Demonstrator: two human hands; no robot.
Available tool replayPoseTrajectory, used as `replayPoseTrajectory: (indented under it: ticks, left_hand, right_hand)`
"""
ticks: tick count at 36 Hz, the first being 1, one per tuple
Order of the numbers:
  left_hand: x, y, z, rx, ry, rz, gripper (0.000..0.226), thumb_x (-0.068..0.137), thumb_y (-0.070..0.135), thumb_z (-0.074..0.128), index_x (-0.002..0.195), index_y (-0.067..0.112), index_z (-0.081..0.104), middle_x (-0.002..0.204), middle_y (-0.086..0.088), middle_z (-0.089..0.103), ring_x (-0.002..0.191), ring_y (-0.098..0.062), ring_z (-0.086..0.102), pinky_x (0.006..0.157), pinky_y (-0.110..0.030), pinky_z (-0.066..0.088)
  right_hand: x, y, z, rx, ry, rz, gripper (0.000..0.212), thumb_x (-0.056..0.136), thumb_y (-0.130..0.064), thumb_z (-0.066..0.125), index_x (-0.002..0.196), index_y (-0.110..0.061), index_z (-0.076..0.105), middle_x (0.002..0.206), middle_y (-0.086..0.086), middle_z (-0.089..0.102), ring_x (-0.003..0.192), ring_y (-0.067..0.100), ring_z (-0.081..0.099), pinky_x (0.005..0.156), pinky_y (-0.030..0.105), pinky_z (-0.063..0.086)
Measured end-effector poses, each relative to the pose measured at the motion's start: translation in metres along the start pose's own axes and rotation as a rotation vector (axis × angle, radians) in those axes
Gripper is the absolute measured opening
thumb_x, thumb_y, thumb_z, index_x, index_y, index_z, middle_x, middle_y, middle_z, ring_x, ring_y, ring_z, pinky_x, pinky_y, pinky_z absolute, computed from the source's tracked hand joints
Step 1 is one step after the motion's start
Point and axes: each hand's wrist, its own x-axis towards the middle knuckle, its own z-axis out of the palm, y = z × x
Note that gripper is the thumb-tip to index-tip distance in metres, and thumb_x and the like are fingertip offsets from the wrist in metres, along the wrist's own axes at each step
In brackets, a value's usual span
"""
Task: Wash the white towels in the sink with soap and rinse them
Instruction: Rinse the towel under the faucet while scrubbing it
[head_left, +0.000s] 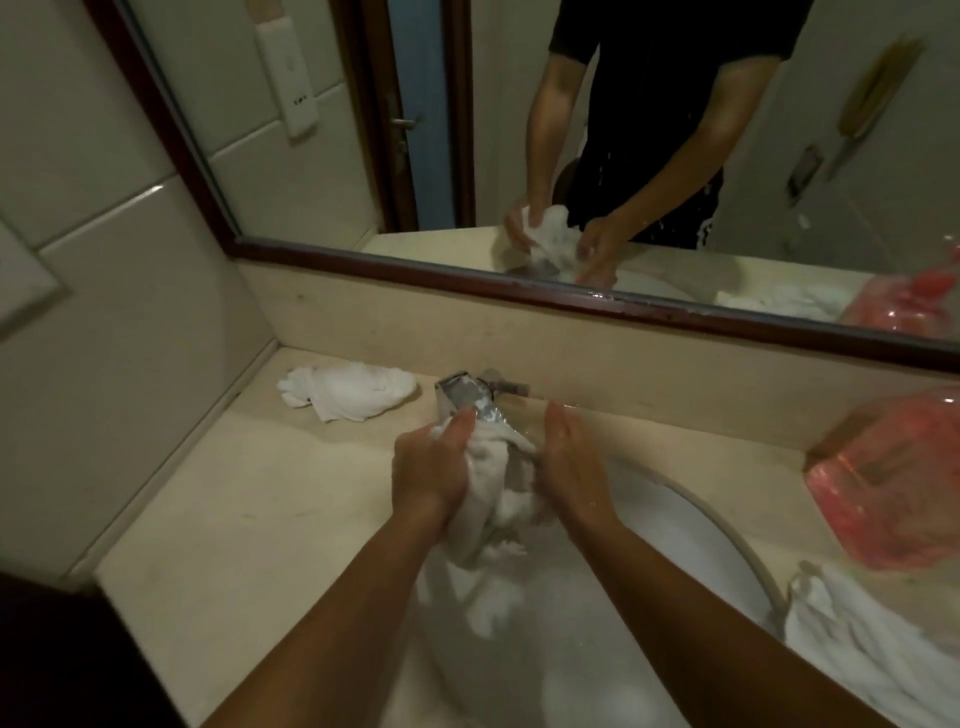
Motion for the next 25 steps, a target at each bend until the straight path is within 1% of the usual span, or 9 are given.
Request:
replayPoseTrajectory:
  ticks: [2, 5, 8, 11, 14, 17, 19, 22, 25]
  left_hand:
    - [0.008, 0.009, 0.0, 0.038, -0.03, -0.048, 0.05, 0.097, 0.058, 0.065, 0.07, 0.017, 0.073, 0.091, -0.013, 0.077, 0.092, -0.033, 0.07, 0.089, -0.047, 0.055]
    - [0.013, 0.014, 0.002, 0.08, -0.071, -0.048, 0.05, 0.094, 0.063, 0.065, 0.075, 0.018, 0.074, 0.091, -0.007, 0.077, 0.093, -0.029, 0.071, 0.089, -0.043, 0.054]
    - [0.029, 0.014, 0.003, 0.1, -0.075, -0.072, 0.055, 0.094, 0.064, 0.065, 0.077, 0.013, 0.075, 0.089, -0.009, 0.077, 0.094, -0.031, 0.072, 0.085, -0.04, 0.053]
    - [0.043, 0.012, 0.004, 0.133, -0.076, -0.113, 0.064, 0.096, 0.068, 0.06, 0.079, 0.008, 0.073, 0.104, -0.019, 0.075, 0.103, -0.036, 0.069, 0.093, -0.042, 0.052]
    - [0.049, 0.008, 0.004, 0.198, -0.093, -0.091, 0.07, 0.1, 0.07, 0.051, 0.08, 0.005, 0.071, 0.109, -0.025, 0.073, 0.108, -0.04, 0.066, 0.099, -0.047, 0.051]
    - [0.052, 0.007, 0.005, 0.248, -0.104, -0.079, 0.079, 0.102, 0.071, 0.044, 0.1, 0.0, 0.078, 0.115, -0.027, 0.072, 0.113, -0.04, 0.065, 0.104, -0.049, 0.049]
    - [0.048, 0.01, 0.005, 0.278, -0.106, -0.071, 0.081, 0.103, 0.072, 0.04, 0.104, 0.001, 0.079, 0.118, -0.027, 0.072, 0.115, -0.04, 0.065, 0.103, -0.047, 0.05]
    - [0.035, 0.02, 0.002, 0.27, -0.093, -0.065, 0.074, 0.105, 0.067, 0.041, 0.104, 0.003, 0.079, 0.117, -0.023, 0.074, 0.113, -0.038, 0.066, 0.093, -0.039, 0.05]
    - [0.016, 0.034, -0.001, 0.262, -0.079, -0.03, 0.079, 0.095, 0.077, 0.04, 0.109, 0.008, 0.077, 0.118, -0.017, 0.075, 0.112, -0.035, 0.068, 0.095, -0.04, 0.052]
  right_hand:
    - [0.013, -0.013, 0.003, 0.045, 0.006, 0.022, 0.052, 0.116, -0.02, 0.033, 0.166, -0.006, 0.025, 0.175, 0.01, 0.022, 0.161, 0.023, 0.021, 0.122, 0.022, 0.014]
    - [0.02, -0.024, 0.008, -0.108, -0.076, -0.072, 0.058, 0.116, -0.042, 0.024, 0.166, -0.013, 0.028, 0.175, 0.005, 0.022, 0.161, 0.018, 0.02, 0.125, 0.026, 0.012]
    - [0.04, -0.026, 0.021, -0.149, -0.09, -0.107, 0.06, 0.116, -0.044, 0.023, 0.165, -0.011, 0.033, 0.174, 0.008, 0.027, 0.16, 0.021, 0.025, 0.128, 0.032, 0.015]
    - [0.048, -0.029, 0.026, -0.127, -0.062, -0.129, 0.057, 0.116, -0.04, 0.024, 0.159, -0.008, 0.043, 0.168, 0.011, 0.039, 0.155, 0.024, 0.034, 0.125, 0.031, 0.021]
    - [0.046, -0.027, 0.028, -0.12, -0.019, -0.139, 0.054, 0.117, -0.037, 0.026, 0.153, -0.007, 0.052, 0.157, 0.011, 0.051, 0.146, 0.026, 0.044, 0.109, 0.023, 0.03]
    - [0.038, -0.027, 0.028, -0.105, -0.017, -0.139, 0.051, 0.117, -0.037, 0.028, 0.135, -0.009, 0.066, 0.121, 0.005, 0.06, 0.113, 0.022, 0.056, 0.083, 0.02, 0.03]
    - [0.035, -0.023, 0.026, -0.1, -0.042, -0.134, 0.051, 0.116, -0.04, 0.027, 0.136, -0.016, 0.067, 0.125, 0.005, 0.063, 0.119, 0.021, 0.058, 0.088, 0.022, 0.032]
    - [0.028, -0.025, 0.017, -0.098, -0.094, -0.134, 0.053, 0.116, -0.046, 0.025, 0.148, -0.024, 0.06, 0.151, 0.006, 0.059, 0.136, 0.02, 0.053, 0.1, 0.026, 0.033]
    - [0.01, -0.03, 0.001, -0.037, -0.172, -0.149, 0.051, 0.11, -0.059, 0.031, 0.137, -0.036, 0.067, 0.146, 0.0, 0.063, 0.134, 0.019, 0.058, 0.111, 0.034, 0.041]
